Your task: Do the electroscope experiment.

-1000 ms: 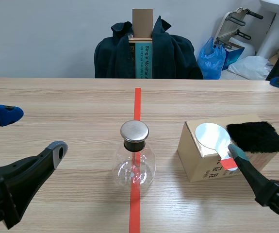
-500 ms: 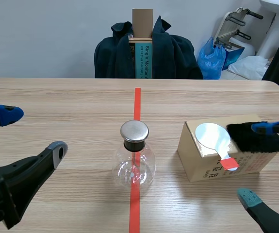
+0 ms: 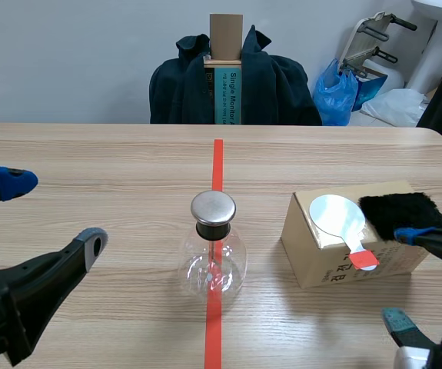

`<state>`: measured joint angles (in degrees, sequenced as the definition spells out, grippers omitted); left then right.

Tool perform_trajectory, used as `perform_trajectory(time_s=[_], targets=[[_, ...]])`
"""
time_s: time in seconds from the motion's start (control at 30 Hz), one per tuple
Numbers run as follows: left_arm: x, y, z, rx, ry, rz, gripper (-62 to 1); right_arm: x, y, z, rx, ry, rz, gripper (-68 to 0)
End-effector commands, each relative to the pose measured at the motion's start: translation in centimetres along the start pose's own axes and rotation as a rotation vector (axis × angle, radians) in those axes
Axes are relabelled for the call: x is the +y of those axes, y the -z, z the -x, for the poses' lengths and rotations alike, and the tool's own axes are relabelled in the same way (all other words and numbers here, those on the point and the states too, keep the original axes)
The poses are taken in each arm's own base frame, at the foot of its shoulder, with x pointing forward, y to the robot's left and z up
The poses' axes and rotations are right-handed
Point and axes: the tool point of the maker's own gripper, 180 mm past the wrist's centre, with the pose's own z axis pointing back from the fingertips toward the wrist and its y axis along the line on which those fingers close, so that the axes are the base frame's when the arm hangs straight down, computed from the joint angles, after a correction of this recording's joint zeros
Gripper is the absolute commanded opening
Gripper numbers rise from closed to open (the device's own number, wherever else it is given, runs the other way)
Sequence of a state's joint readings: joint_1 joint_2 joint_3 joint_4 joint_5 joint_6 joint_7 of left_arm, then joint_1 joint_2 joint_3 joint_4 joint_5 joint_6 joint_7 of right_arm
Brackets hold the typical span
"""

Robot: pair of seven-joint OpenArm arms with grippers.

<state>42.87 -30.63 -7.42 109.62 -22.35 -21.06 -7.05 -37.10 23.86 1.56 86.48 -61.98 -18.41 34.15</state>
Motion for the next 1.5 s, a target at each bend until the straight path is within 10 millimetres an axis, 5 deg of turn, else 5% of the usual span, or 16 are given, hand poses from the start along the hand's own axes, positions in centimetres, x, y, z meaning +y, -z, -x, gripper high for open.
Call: perform_trajectory(time_s=[0.0, 0.5, 1.2, 1.47], targets=[[-0.4, 0.1, -0.7, -0.027, -0.006, 0.009, 1.4, -1.8, 0.6, 0.2, 0.002, -0.021, 0.051, 0.4], [-0.4, 0.1, -0.7, -0.023, -0.003, 0.009, 1.4, -2.7, 3.7, -0.2, 0.094, -0.028, 0.084, 0.4], [-0.4, 0.1, -0.6, -0.019, 0.007, 0.011, 1.4, -2.3, 3.9, -0.4, 0.120, -0.016, 0.077, 0.0], [-0.4, 0.1, -0.5, -0.017, 0.010, 0.011, 1.4, -2.3, 3.9, -0.4, 0.120, -0.016, 0.077, -26.2]])
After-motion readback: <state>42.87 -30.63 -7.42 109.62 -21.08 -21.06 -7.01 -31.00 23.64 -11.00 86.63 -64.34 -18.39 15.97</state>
